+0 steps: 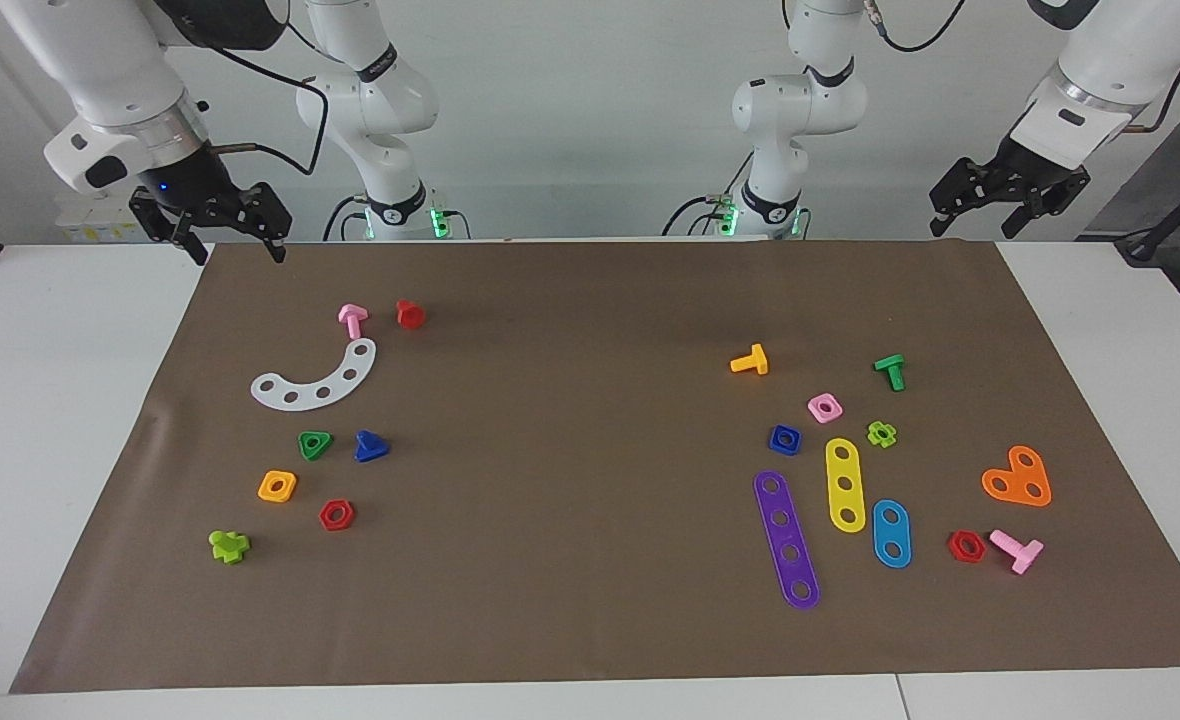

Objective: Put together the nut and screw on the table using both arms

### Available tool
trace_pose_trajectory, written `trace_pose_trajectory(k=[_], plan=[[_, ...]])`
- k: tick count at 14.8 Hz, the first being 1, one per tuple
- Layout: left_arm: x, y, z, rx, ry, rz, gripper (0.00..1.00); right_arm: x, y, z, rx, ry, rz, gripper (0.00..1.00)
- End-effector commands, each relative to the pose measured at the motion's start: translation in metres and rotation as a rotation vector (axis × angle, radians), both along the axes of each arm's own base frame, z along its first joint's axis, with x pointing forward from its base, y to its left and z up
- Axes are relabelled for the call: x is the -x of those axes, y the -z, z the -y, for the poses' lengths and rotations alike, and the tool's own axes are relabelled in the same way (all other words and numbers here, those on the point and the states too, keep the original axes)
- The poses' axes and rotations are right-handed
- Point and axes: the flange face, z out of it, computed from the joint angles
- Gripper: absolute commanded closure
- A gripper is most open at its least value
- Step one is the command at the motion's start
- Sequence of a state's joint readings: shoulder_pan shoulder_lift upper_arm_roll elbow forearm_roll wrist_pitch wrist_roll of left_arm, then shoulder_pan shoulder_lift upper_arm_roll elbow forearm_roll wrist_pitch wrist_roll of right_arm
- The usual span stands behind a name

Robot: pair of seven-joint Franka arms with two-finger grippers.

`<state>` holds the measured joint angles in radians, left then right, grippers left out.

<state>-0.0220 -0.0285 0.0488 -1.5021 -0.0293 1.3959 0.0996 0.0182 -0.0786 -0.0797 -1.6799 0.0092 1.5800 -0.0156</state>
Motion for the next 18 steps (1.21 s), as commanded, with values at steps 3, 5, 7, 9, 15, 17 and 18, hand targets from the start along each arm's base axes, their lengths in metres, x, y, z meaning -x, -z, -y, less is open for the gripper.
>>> trace_pose_trajectory(k=[3,5,7,9,15,17,18], plan=[[0.009,-0.001,-0.002,0.017,0.001,-0.001,0.00,-0.003,0.069,-0.022,-0.023,0.027,0.060,0.00],[0.009,-0.001,-0.002,0.017,0.001,-0.001,0.00,-0.011,0.108,-0.027,-0.021,0.025,0.059,0.00],[0.009,-0.001,-0.002,0.017,0.001,-0.001,0.00,-0.026,0.145,-0.045,-0.019,-0.007,0.086,0.00],[0.009,-0.001,-0.002,0.018,0.001,-0.001,0.00,-0.041,0.182,-0.056,-0.011,-0.034,0.074,0.00],[0.009,-0.001,-0.002,0.018,0.001,-0.001,0.00,-0.062,0.261,-0.063,0.002,-0.107,0.049,0.00],[0.009,-0.001,-0.003,0.018,-0.001,-0.001,0.00,-0.060,0.266,-0.062,0.002,-0.126,0.041,0.01],[0.009,-0.001,-0.002,0.018,0.001,-0.001,0.00,-0.062,0.275,-0.062,0.004,-0.125,0.043,0.03]])
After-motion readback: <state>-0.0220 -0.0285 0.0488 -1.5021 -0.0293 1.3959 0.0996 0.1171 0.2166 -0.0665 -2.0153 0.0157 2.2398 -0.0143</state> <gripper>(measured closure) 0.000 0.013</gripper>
